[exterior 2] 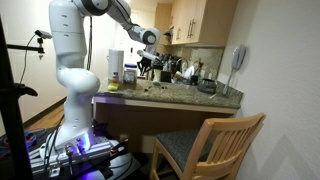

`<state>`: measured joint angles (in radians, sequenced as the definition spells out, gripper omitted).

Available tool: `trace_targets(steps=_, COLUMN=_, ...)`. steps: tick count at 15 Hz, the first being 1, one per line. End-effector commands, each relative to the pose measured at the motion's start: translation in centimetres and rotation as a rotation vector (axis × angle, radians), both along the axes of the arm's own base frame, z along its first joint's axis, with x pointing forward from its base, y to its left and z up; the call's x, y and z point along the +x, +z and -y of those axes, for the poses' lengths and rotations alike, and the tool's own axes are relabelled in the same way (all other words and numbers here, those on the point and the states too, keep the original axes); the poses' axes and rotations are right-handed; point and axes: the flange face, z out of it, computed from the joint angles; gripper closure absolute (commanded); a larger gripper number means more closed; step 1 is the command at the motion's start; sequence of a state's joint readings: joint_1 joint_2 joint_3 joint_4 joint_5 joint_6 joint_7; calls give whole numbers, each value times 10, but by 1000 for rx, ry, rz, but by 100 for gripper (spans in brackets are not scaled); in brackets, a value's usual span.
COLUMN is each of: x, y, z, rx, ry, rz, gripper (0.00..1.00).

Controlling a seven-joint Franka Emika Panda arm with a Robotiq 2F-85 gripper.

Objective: Replace the spoon on the jar with the sponge

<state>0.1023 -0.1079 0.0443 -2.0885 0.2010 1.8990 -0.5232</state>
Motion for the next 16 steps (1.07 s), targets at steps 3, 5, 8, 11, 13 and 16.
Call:
trace_targets(steps=3, x=8, y=-67, z=-24, rx=71, ry=-13, rz=-68, gripper=97)
trace_targets(steps=5, x=20, y=-91, z=-34, rx=74, ry=-41, rz=-59, gripper=97)
trace_targets(steps=8, x=33, y=-119, z=-46, rx=85, ry=-64, rz=-52, gripper=97)
trace_targets(steps=11, x=40, y=-134, z=-49, rx=54, ry=-63, rz=-44, gripper=97)
trace_targets(steps=13, x=41, y=-126, z=-45, rx=22, ry=-62, rz=-29, gripper=97)
trace_targets(steps=16, x=42, y=-120, z=-40, rx=-53, ry=-41, rz=-3, gripper=97)
